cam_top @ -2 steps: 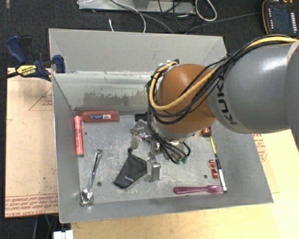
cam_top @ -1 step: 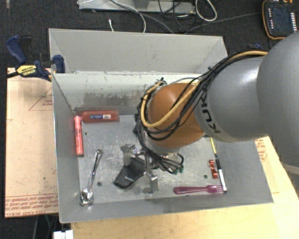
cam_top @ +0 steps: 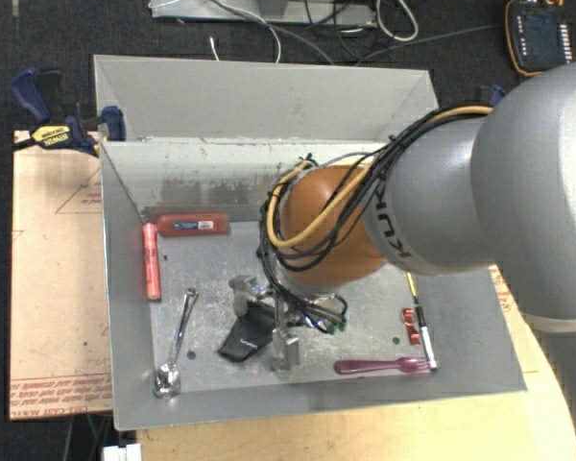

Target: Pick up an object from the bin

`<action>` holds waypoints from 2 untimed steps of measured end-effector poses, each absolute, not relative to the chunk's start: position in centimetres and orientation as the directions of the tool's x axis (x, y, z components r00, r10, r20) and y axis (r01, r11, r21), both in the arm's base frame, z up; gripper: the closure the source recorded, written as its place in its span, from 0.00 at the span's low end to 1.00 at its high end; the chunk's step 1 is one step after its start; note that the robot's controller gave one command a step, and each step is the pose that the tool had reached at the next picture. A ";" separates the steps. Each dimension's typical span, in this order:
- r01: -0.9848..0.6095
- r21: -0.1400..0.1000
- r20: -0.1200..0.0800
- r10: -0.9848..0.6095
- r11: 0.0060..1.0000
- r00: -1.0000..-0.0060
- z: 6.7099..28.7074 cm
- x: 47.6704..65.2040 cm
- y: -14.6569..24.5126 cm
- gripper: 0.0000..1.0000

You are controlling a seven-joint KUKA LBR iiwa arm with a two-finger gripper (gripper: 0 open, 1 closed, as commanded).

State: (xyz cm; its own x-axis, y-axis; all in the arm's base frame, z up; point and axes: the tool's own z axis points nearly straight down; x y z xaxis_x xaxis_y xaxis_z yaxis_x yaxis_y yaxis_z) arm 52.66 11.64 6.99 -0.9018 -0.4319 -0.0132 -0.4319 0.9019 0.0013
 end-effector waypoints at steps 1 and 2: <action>-0.502 0.001 -0.013 -0.502 0.865 -0.865 7.1 52.7 11.5 1.00; -0.519 0.002 -0.014 -0.519 0.855 -0.855 7.1 52.7 11.5 1.00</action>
Offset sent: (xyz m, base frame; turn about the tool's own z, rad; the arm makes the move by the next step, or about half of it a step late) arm 0.0000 0.0000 0.0000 0.0000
